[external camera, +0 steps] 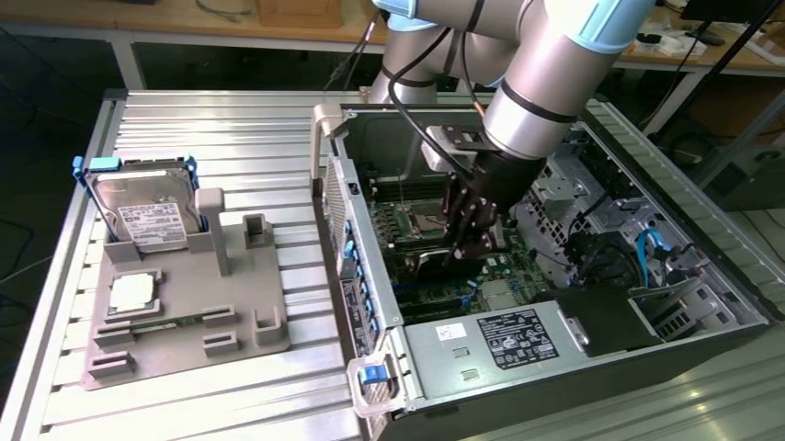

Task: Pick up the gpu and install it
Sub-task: 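Insert the gpu into the slot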

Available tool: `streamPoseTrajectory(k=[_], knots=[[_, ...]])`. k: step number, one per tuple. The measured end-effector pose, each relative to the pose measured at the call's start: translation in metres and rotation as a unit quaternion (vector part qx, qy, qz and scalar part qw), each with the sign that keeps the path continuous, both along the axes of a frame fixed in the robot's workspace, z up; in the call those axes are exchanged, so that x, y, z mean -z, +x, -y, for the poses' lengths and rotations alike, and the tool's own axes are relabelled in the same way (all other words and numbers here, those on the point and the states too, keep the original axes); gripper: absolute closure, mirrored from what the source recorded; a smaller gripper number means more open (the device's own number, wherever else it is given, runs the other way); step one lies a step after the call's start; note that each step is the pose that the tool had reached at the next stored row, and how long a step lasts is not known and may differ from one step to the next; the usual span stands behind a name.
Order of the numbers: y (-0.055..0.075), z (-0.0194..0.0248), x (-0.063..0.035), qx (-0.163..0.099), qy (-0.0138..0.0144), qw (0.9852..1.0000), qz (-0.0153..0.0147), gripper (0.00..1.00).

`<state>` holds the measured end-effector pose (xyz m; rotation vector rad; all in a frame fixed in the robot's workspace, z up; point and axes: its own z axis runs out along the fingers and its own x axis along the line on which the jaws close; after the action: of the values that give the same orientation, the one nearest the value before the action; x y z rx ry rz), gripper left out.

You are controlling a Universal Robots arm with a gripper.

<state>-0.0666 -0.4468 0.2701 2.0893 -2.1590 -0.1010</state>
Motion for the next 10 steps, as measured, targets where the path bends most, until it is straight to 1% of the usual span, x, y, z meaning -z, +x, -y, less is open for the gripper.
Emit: streamPoseTrajectory(k=[1,2,10], knots=[[0.0000,-0.0001,0.0001,0.000,0.0035,1.0000,0.0000,0.73],[-0.0001,-0.0001,0.0000,0.000,0.0046,1.0000,0.0000,0.73],[-0.0002,-0.0001,0.0001,0.000,0.0048,1.0000,0.0001,0.73]])
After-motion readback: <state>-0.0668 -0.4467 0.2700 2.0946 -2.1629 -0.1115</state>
